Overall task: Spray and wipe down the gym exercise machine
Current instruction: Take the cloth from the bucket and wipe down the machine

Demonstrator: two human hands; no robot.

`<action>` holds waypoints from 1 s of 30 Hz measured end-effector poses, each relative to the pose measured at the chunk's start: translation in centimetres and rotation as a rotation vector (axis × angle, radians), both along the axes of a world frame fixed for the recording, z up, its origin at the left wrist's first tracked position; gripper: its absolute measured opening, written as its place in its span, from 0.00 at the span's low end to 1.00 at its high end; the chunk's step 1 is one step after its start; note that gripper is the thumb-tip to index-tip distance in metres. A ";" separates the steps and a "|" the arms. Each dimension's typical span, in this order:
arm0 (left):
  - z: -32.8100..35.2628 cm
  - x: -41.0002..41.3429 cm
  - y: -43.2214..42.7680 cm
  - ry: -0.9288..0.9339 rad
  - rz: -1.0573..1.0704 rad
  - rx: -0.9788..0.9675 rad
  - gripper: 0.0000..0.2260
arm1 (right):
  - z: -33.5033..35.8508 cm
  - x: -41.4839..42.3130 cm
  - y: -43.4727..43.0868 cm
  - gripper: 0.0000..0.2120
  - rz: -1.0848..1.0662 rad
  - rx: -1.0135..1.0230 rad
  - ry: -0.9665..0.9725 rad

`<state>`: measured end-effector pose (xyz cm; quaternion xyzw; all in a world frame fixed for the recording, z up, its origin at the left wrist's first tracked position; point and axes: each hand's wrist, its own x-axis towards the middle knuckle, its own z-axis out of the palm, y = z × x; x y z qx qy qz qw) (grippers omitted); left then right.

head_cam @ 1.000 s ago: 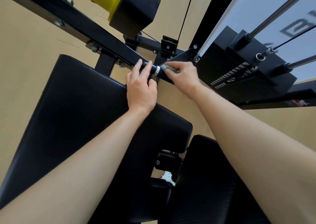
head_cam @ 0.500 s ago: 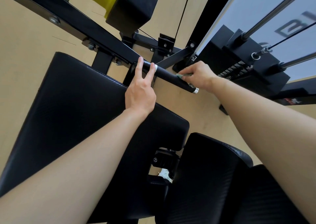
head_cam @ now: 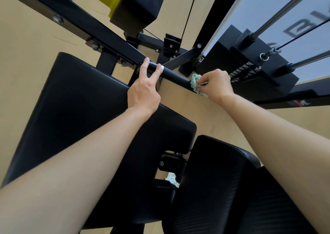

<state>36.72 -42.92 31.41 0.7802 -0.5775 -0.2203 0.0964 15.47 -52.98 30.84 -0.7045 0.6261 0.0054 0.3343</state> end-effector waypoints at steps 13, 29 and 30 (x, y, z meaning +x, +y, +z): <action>0.3 0.1 -0.1 -0.008 0.002 0.028 0.40 | -0.3 4.0 0.9 0.10 0.103 -0.158 -0.085; 0.3 0.0 -0.3 -0.018 0.018 0.023 0.37 | 0.2 5.2 2.2 0.14 0.097 -0.146 -0.163; 0.3 0.1 -0.3 -0.017 0.018 0.022 0.37 | 0.0 4.1 2.1 0.14 0.059 -0.113 -0.107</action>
